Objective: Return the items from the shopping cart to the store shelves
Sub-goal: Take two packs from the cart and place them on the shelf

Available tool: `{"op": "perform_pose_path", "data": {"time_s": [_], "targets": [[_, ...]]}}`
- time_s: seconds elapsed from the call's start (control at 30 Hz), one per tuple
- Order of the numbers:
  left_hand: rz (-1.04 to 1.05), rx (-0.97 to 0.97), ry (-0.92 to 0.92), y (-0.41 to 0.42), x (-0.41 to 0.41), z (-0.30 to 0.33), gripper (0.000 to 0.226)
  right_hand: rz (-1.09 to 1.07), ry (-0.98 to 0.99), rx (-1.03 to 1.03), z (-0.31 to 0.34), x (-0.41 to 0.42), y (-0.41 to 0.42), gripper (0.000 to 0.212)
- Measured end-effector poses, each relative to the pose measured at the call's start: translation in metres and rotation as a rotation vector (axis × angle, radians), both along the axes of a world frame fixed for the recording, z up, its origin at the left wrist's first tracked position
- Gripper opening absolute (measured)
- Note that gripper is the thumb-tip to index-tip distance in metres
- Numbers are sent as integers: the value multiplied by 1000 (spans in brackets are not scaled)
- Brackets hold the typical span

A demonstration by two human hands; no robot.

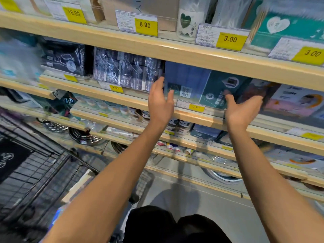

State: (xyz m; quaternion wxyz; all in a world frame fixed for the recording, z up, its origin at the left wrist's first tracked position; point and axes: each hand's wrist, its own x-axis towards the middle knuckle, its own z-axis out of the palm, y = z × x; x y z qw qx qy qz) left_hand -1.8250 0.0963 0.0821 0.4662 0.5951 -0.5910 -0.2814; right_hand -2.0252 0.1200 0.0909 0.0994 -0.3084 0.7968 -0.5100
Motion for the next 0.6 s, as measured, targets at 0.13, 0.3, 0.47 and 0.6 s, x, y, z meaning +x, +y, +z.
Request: {"op": "perform_pose_path", "data": {"time_s": [0.13,0.3,0.47,0.6], "targets": [[-88,-126,17,17,25,-11,42,-93,17,-377,-1,34,19,48],[-18,-28,57,57,80,-20,35,109,-50,-499,-8,105,31,33],[198,133,90,103,175,-43,27,455,-290,-388,-31,214,43,12],[377,299,151,148,267,-76,12,855,-238,-162,-53,305,62,20]]}}
